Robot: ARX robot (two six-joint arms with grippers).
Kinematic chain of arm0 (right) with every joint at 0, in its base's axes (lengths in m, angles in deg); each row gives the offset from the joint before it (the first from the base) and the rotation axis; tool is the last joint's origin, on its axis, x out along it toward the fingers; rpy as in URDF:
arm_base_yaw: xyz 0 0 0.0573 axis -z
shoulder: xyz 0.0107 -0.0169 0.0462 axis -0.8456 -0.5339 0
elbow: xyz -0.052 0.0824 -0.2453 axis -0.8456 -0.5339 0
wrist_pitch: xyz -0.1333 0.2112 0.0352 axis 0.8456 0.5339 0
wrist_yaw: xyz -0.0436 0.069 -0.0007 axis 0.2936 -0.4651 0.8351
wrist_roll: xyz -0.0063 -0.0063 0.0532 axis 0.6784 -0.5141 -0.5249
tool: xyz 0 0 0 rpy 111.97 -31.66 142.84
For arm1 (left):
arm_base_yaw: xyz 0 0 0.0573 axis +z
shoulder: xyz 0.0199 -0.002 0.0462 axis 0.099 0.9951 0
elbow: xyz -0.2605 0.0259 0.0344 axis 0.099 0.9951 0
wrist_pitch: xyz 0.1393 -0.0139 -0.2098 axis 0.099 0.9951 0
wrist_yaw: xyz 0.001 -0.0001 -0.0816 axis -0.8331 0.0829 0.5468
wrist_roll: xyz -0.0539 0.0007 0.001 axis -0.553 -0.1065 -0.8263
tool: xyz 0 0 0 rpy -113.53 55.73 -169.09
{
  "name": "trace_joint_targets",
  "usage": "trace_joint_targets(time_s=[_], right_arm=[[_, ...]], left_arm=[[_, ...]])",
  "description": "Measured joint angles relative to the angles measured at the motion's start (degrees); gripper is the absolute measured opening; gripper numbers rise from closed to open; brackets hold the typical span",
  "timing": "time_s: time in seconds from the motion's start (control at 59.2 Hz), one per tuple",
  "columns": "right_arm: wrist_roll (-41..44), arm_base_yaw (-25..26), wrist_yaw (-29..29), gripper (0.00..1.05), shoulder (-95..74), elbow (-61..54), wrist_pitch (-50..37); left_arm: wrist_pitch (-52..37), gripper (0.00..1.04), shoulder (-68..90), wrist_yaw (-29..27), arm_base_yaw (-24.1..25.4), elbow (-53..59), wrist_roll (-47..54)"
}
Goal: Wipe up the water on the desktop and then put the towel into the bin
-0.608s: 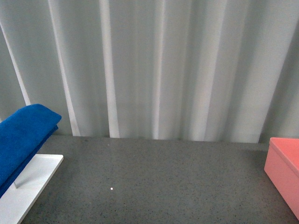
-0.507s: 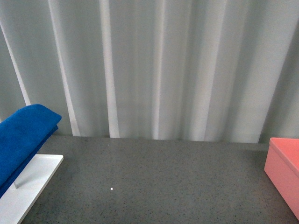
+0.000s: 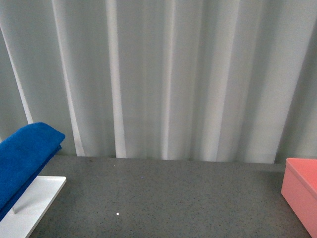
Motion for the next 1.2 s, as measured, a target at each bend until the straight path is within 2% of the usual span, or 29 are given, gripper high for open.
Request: trace_joint_targets(time_s=[1.199], right_arm=[[0.0,0.0,0.0,0.98,0.0,0.0,0.0]], left_arm=[[0.0,0.98,0.0,0.0,0.0,0.0,0.0]])
